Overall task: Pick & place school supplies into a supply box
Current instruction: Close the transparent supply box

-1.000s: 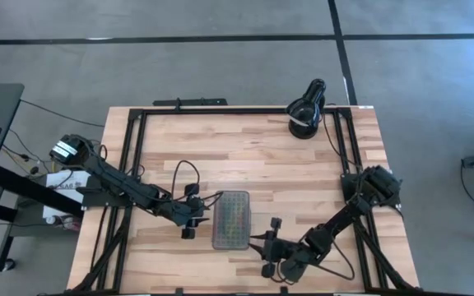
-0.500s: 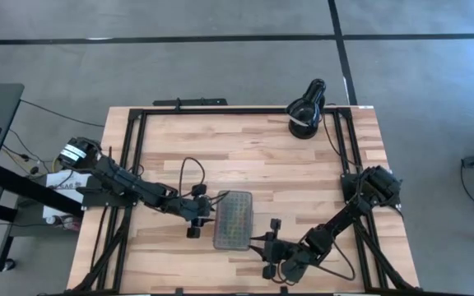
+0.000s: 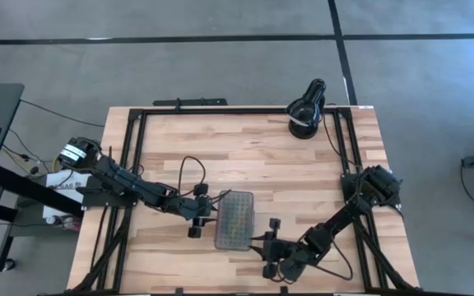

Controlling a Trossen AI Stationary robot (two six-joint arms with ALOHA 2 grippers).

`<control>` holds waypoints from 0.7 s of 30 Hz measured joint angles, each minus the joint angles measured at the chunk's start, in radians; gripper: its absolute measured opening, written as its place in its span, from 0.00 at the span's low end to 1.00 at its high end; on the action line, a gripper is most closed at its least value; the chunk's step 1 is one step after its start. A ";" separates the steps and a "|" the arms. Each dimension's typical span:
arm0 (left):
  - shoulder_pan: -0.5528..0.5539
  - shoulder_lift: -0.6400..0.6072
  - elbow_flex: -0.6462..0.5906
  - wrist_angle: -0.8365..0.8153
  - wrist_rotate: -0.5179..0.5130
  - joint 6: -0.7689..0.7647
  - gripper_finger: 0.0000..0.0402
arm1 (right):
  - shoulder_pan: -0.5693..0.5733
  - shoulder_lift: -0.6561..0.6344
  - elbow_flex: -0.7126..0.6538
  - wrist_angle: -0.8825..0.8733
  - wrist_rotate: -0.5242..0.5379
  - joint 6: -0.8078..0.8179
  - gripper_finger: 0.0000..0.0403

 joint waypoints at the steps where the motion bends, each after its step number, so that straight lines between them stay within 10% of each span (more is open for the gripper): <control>1: 0.000 0.000 0.000 0.000 0.000 0.002 0.38 | 0.000 0.000 0.000 -0.012 0.000 0.005 0.25; 21: 0.000 0.000 0.000 -0.048 -0.001 -0.019 0.38 | 0.017 0.000 0.000 -0.136 0.029 0.122 0.25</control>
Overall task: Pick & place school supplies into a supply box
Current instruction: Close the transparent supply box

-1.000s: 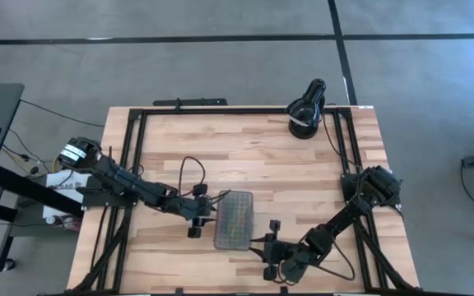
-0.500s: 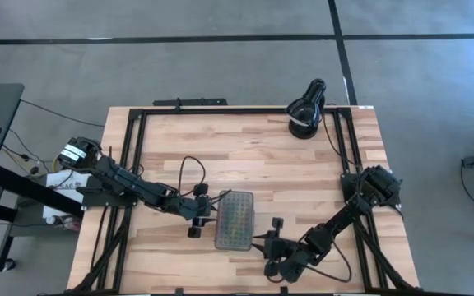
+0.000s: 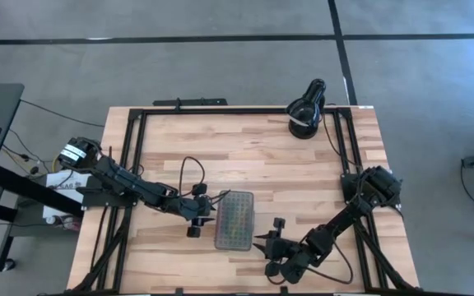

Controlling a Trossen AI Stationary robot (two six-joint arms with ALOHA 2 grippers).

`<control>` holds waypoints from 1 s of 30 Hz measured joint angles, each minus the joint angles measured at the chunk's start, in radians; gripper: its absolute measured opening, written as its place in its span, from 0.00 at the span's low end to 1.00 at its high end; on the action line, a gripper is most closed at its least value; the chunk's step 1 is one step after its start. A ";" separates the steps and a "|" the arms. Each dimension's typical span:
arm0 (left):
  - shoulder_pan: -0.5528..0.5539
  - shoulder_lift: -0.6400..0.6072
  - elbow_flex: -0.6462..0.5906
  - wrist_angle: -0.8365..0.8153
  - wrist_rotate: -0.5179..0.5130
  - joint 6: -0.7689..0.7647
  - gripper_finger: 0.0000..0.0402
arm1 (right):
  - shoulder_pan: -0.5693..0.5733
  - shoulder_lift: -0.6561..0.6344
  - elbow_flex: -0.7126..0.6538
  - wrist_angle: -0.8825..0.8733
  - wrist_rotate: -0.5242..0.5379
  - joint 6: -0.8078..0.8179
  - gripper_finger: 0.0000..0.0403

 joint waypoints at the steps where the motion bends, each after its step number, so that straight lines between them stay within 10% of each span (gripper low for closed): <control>1: 0.000 0.000 0.000 0.002 0.000 0.000 0.38 | 0.000 0.000 0.000 0.001 0.000 0.000 0.25; 30: 0.026 0.046 0.000 0.098 0.045 0.017 0.38 | -0.013 -0.003 0.006 0.123 -0.137 -0.055 0.25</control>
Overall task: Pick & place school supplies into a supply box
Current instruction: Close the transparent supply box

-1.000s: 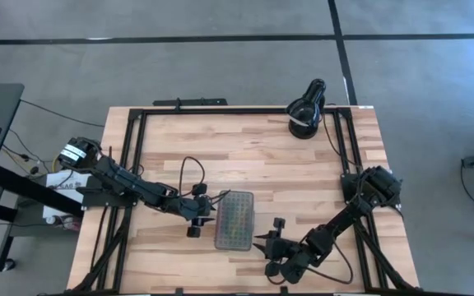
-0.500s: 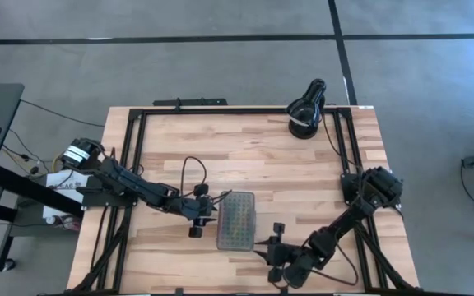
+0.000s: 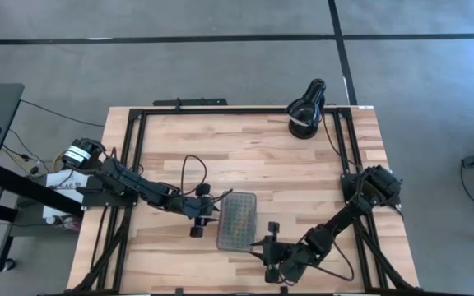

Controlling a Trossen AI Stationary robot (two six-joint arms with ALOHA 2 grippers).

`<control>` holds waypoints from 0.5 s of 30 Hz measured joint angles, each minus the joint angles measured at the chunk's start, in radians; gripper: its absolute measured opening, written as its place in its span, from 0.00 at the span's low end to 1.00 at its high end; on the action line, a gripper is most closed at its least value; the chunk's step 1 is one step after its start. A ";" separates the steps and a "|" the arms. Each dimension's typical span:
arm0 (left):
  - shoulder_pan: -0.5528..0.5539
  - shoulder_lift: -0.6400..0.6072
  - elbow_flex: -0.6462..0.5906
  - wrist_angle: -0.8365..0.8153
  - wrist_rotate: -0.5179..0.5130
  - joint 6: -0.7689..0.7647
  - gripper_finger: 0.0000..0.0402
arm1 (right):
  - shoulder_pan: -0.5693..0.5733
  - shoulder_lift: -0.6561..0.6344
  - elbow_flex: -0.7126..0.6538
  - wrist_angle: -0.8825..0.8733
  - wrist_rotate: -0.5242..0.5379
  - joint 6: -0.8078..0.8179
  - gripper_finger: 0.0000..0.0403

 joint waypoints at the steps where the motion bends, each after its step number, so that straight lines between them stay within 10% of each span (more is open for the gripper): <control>1: -0.002 0.000 0.000 -0.002 0.000 -0.003 0.38 | 0.000 0.000 0.000 0.000 0.000 0.001 0.25; 15: 0.014 0.003 0.000 -0.002 -0.004 0.022 0.38 | -0.021 -0.001 0.001 -0.105 0.095 0.045 0.25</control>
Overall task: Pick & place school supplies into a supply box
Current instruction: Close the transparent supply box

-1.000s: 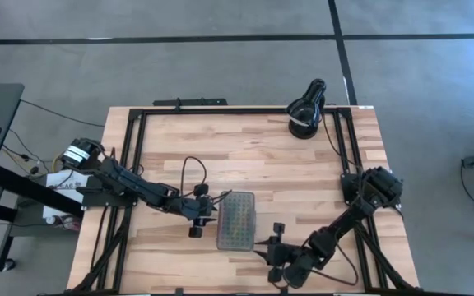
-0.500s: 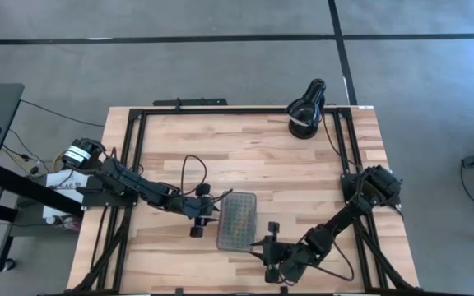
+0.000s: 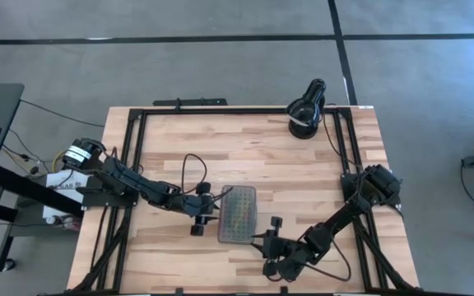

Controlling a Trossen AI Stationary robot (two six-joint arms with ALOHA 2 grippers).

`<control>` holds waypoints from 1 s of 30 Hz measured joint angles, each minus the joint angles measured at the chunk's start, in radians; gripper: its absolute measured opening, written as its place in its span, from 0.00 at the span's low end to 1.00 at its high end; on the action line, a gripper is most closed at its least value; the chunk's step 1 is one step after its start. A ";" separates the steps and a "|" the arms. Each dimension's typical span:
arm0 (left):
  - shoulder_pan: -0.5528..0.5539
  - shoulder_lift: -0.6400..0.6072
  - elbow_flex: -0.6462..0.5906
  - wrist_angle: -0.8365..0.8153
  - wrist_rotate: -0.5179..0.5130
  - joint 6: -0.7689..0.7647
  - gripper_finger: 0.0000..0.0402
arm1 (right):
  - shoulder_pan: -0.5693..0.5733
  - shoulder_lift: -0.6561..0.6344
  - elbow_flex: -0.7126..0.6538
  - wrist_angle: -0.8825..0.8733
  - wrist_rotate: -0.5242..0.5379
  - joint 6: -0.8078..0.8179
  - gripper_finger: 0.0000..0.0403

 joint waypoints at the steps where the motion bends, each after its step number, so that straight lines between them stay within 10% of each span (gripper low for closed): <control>1: 0.000 0.000 0.000 0.000 0.002 0.000 0.38 | 0.000 0.000 0.000 -0.001 0.001 0.000 0.25; 30: -0.002 0.001 0.000 0.007 0.005 0.000 0.38 | 0.033 -0.003 -0.003 -0.148 0.178 0.100 0.25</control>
